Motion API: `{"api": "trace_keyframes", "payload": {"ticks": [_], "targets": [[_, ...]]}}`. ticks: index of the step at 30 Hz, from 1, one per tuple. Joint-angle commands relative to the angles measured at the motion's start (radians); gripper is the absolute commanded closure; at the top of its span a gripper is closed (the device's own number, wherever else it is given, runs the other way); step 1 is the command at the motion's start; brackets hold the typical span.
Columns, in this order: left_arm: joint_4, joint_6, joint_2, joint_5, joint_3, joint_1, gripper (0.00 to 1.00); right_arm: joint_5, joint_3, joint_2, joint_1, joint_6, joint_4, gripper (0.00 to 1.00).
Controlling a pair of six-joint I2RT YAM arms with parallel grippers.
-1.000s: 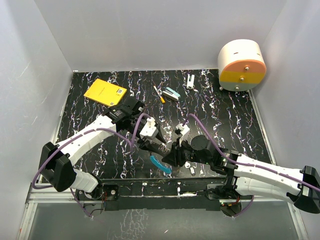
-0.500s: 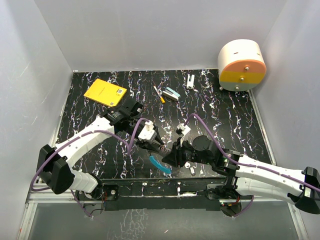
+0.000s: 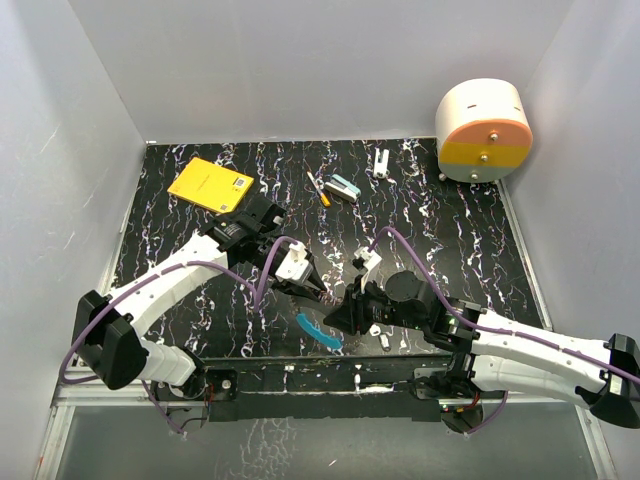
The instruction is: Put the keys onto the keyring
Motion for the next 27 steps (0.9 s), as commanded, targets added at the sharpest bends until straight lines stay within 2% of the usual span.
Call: {"api": "trace_keyframes", "payload": {"ticks": [1, 17, 27], "targets": [[-0.013, -0.003, -0.040, 0.054, -0.007, -0.005, 0.75, 0.013, 0.024, -0.034, 0.001, 0.017, 0.131, 0.92], [0.044, -0.086, -0.058, 0.057, -0.031, -0.005, 1.00, 0.021, 0.006, -0.053, 0.001, 0.029, 0.136, 0.92], [0.118, -0.189, -0.068, 0.078, -0.044, -0.003, 1.00, 0.032, -0.013, -0.058, 0.001, 0.035, 0.138, 0.92]]}}
